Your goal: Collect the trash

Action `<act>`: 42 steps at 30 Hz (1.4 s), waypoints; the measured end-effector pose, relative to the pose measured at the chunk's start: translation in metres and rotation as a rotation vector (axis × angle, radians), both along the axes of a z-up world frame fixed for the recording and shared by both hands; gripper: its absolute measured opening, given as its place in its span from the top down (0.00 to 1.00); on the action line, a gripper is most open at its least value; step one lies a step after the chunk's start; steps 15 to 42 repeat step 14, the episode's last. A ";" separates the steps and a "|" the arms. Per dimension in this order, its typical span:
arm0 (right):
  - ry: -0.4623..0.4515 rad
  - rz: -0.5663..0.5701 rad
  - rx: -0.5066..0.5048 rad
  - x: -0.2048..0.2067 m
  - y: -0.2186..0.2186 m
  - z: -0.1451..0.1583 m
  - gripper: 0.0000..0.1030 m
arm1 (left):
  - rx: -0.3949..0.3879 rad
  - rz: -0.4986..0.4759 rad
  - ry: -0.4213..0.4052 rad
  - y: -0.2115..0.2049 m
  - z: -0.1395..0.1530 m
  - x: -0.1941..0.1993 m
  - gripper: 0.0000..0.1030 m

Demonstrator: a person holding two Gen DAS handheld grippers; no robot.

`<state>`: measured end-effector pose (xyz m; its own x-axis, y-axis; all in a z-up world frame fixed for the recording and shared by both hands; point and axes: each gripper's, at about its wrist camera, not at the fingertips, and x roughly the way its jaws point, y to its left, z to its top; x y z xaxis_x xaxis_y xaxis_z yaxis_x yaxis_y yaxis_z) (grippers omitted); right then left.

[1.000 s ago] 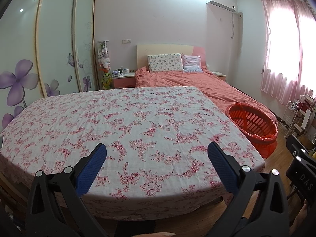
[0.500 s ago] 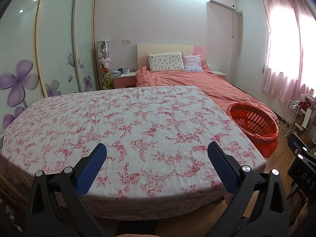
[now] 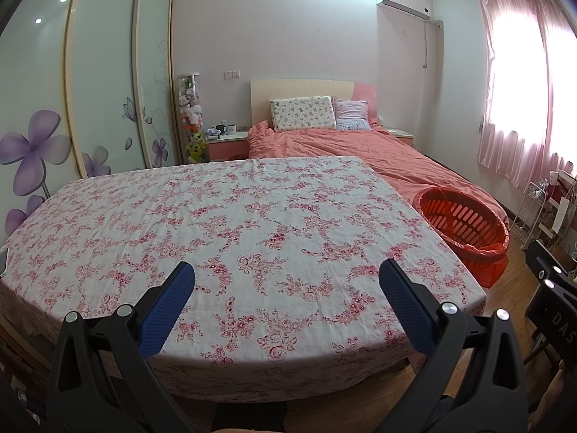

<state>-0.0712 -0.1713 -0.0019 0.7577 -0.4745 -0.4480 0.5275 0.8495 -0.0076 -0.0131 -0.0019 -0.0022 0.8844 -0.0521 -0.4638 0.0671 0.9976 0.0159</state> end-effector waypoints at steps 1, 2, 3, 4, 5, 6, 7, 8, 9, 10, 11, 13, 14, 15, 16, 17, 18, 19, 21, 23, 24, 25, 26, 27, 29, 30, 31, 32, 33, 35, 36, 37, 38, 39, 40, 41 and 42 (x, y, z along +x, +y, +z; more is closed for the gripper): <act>0.001 0.001 0.000 0.000 0.000 0.000 0.04 | 0.000 0.000 0.000 0.000 0.000 0.000 0.02; 0.001 0.001 0.000 0.000 0.000 0.000 0.04 | 0.001 0.001 0.001 0.001 0.000 -0.001 0.02; 0.001 0.001 0.001 0.000 0.000 0.000 0.04 | 0.000 0.000 0.002 0.000 0.000 0.000 0.02; 0.001 0.001 0.001 0.000 0.000 0.001 0.04 | 0.000 0.000 0.000 0.000 0.000 0.000 0.02; 0.000 0.001 0.000 0.000 0.000 0.000 0.04 | 0.001 0.000 0.000 0.000 0.000 -0.001 0.02; 0.000 0.001 0.000 0.000 0.000 0.000 0.04 | 0.001 0.000 0.000 0.000 0.000 0.000 0.02; 0.000 0.001 -0.001 0.000 0.000 0.000 0.04 | 0.001 0.001 0.000 0.000 0.000 0.000 0.02; 0.000 0.000 0.000 0.000 0.000 0.000 0.04 | 0.002 0.000 0.000 0.000 0.000 0.000 0.02; 0.000 0.000 0.001 0.000 0.000 0.000 0.04 | 0.002 -0.002 0.001 0.001 0.000 0.000 0.02; 0.001 0.000 0.001 0.001 0.000 0.000 0.04 | 0.002 -0.002 0.002 0.001 0.000 -0.001 0.02; 0.001 0.001 0.000 0.000 0.000 0.000 0.04 | 0.002 -0.002 0.003 0.001 -0.001 -0.001 0.02; 0.000 0.000 0.000 0.000 0.000 0.000 0.04 | 0.003 -0.002 0.005 0.003 -0.002 -0.002 0.02; 0.000 0.001 0.000 0.000 0.000 0.000 0.04 | 0.003 -0.002 0.004 0.003 -0.002 -0.002 0.02; 0.000 0.001 0.000 0.000 0.000 0.000 0.04 | 0.003 -0.002 0.004 0.003 -0.002 -0.002 0.02; 0.000 0.001 0.000 0.000 0.000 0.000 0.04 | 0.003 -0.002 0.004 0.003 -0.002 -0.002 0.02; 0.000 0.001 0.000 0.000 0.000 0.000 0.04 | 0.003 -0.002 0.004 0.003 -0.002 -0.002 0.02; 0.000 0.001 0.000 0.000 0.000 0.000 0.04 | 0.003 -0.002 0.004 0.003 -0.002 -0.002 0.02; 0.000 0.001 0.000 0.000 0.000 0.000 0.04 | 0.003 -0.002 0.004 0.003 -0.002 -0.002 0.02; 0.000 0.001 0.000 0.000 0.000 0.000 0.04 | 0.003 -0.002 0.004 0.003 -0.002 -0.002 0.02; 0.000 0.001 0.000 0.000 0.000 0.000 0.04 | 0.003 -0.002 0.004 0.003 -0.002 -0.002 0.02; 0.000 0.001 0.000 0.000 0.000 0.000 0.04 | 0.003 -0.002 0.004 0.003 -0.002 -0.002 0.02; 0.000 0.001 0.000 0.000 0.000 0.000 0.04 | 0.003 -0.002 0.004 0.003 -0.002 -0.002 0.02; 0.000 0.001 0.000 0.000 0.000 0.000 0.04 | 0.003 -0.002 0.004 0.003 -0.002 -0.002 0.02; 0.000 0.001 0.000 0.000 0.000 0.000 0.04 | 0.003 -0.002 0.004 0.003 -0.002 -0.002 0.02; 0.000 0.001 0.000 0.000 0.000 0.000 0.04 | 0.003 -0.002 0.004 0.003 -0.002 -0.002 0.02; 0.000 0.001 0.000 0.000 0.000 0.000 0.04 | 0.003 -0.002 0.004 0.003 -0.002 -0.002 0.02; 0.000 0.001 0.000 0.000 0.000 0.000 0.04 | 0.003 -0.002 0.004 0.003 -0.002 -0.002 0.02; 0.000 0.001 0.000 0.000 0.000 0.000 0.04 | 0.003 -0.002 0.004 0.003 -0.002 -0.002 0.02; 0.000 0.001 0.000 0.000 0.000 0.000 0.04 | 0.003 -0.002 0.004 0.003 -0.002 -0.002 0.02; 0.000 0.001 0.000 0.000 0.000 0.000 0.04 | 0.003 -0.002 0.004 0.003 -0.002 -0.002 0.02; 0.000 0.001 0.000 0.000 0.000 0.000 0.04 | 0.003 -0.002 0.004 0.003 -0.002 -0.002 0.02; 0.000 0.001 0.000 0.000 0.000 0.000 0.04 | 0.003 -0.002 0.004 0.003 -0.002 -0.002 0.02; 0.000 0.001 0.000 0.000 0.000 0.000 0.04 | 0.003 -0.002 0.004 0.003 -0.002 -0.002 0.02; 0.000 0.001 0.000 0.000 0.000 0.000 0.04 | 0.003 -0.002 0.004 0.003 -0.002 -0.002 0.02; 0.000 0.001 0.000 0.000 0.000 0.000 0.04 | 0.003 -0.002 0.004 0.003 -0.002 -0.002 0.02; 0.000 0.001 0.000 0.000 0.000 0.000 0.04 | 0.003 -0.002 0.004 0.003 -0.002 -0.002 0.02; 0.000 0.001 0.000 0.000 0.000 0.000 0.04 | 0.003 -0.002 0.004 0.003 -0.002 -0.002 0.02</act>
